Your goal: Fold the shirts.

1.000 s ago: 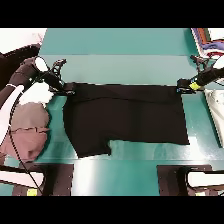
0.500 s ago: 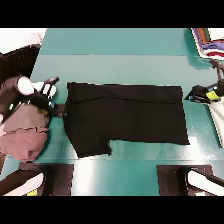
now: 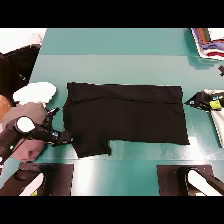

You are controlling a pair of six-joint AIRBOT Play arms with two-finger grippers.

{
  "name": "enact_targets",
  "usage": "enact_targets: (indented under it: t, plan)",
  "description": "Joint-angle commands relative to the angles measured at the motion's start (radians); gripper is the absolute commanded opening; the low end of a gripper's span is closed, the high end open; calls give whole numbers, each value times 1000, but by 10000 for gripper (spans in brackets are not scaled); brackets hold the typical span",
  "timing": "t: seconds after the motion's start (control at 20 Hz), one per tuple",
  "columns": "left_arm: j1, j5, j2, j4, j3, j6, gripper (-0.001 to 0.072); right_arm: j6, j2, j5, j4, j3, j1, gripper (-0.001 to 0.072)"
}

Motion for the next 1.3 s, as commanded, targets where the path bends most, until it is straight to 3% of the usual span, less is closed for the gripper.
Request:
enact_targets:
  t: [0.0, 0.2, 0.25, 0.3, 0.35, 0.5, 0.75, 0.85, 1.25]
  plan:
    - [-1, 109, 14, -75, -55, -1, 484, -5, 11, -10, 27, -10, -4, 397]
    - [0, 146, 13, -106, -65, -1, 482, -5, 11, -9, 27, -10, -4, 387]
    - [0, 146, 13, -112, -65, -1, 442, -5, 11, -7, 27, -10, -4, 387]
    - [0, 146, 13, -115, -64, 0, 150, -5, 11, 0, 26, -10, -4, 388]
    - [0, 142, 13, -114, -57, 12, 33, -5, 11, 4, 19, -10, -7, 387]
    - [-1, 64, 18, -87, 2, 25, 24, -5, 11, 55, -14, -11, -50, 388]
    - [-1, -53, 93, 43, 143, 24, 25, -4, 39, 118, -307, -206, -205, 394]
    - [-1, -48, 94, 39, 158, 25, 26, -4, 14, 111, -311, -315, -294, 533]
    - [0, -12, 93, 39, 157, 25, 26, 0, -109, 5, -206, -395, -241, 517]
